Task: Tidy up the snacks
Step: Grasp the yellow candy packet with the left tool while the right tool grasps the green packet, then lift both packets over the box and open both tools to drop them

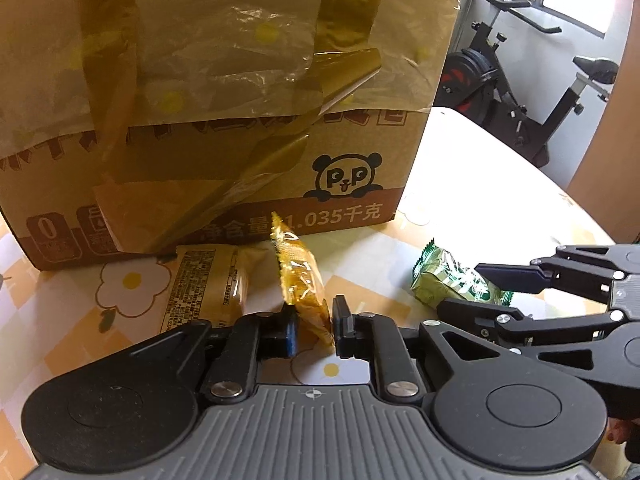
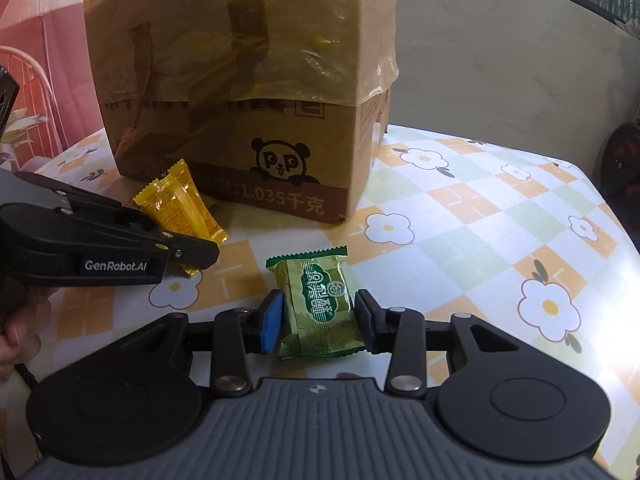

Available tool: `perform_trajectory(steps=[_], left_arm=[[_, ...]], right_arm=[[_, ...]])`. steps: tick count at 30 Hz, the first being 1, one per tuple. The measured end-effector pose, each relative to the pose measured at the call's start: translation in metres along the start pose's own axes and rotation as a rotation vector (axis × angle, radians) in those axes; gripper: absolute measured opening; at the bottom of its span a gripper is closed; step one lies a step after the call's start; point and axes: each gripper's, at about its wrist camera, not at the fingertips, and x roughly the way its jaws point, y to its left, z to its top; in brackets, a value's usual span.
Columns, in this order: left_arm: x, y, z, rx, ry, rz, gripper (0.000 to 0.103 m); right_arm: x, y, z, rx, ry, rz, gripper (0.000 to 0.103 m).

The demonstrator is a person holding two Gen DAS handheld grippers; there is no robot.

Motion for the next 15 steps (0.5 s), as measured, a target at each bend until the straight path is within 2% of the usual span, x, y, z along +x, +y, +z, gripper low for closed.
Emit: perform_trajectory(steps=[3,12,15], left_arm=[[-0.002,0.002,-0.001,-0.018,0.006,-0.038,0.03],[-0.016,0.015,-0.002,0.049,-0.018,-0.136,0.039],[-0.02,0.023,0.001,0.037,-0.03,-0.154,0.04]], right_arm=[[-0.001,0.0,-0.002,0.007,-0.007,-0.01,0.041],[-0.003,-0.004,-0.009,0.049,-0.033,-0.007,0.041],[-0.003,-0.006,-0.01,0.055,-0.037,-0.003,0.041]])
